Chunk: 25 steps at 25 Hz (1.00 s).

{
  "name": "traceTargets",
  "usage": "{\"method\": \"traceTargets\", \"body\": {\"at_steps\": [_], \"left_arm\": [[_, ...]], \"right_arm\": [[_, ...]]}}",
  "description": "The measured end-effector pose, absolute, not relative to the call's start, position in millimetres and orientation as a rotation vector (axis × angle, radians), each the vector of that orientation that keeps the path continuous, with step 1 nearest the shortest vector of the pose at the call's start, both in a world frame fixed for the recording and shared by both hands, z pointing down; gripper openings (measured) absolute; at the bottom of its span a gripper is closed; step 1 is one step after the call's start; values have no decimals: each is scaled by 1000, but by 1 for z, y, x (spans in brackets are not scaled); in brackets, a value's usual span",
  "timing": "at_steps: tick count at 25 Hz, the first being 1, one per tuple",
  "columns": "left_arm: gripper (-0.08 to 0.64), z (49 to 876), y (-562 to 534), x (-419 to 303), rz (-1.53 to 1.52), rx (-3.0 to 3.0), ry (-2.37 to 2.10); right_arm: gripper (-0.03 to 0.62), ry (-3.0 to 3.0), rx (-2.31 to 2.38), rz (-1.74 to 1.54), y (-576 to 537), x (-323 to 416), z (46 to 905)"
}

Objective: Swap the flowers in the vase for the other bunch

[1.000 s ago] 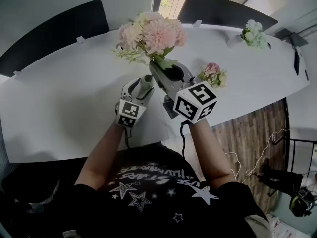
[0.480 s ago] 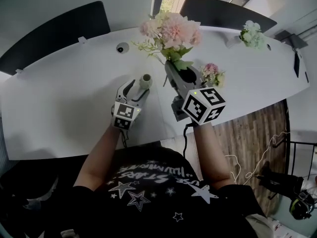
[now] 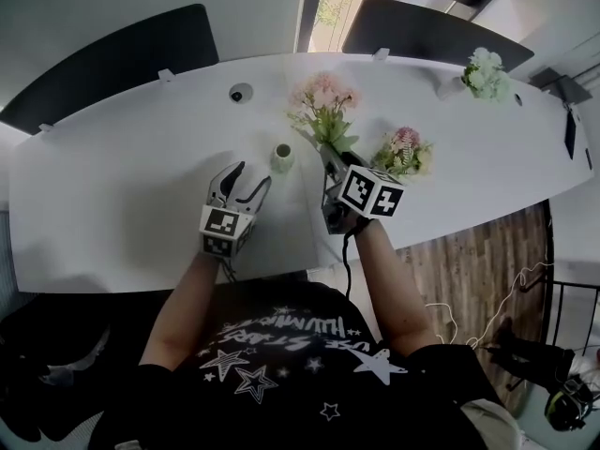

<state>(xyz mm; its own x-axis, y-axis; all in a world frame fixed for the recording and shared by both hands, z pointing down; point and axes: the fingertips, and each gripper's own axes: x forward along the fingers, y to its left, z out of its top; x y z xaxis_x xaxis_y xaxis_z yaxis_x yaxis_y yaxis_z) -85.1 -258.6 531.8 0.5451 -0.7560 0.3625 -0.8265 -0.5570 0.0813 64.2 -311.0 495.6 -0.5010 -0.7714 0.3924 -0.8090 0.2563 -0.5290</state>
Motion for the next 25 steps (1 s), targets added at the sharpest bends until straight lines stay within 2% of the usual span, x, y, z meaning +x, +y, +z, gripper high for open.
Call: {"method": "traceTargets", "body": {"at_steps": [13,15,16,23,25], "left_arm": [[265,524,-255,-97,415,2519,-1386],[265,522,-256,-97,424,2513,-1394],[265,522,-256,-98,428,2512,-1400],[264,513,-257,-94,374,2526,-1420],[225,508,-254,-93,367,2531,-1425]], "right_arm": [[73,-2410,1589,1210,-348,66,528],[180,-2453,1542,1169,-350,59,523],[192,-2473,1517,1144,-349,56,520],[189,-2499,1511,1060,-338,54,505],[160,-2497,1533,1022,-333,58,501]]}}
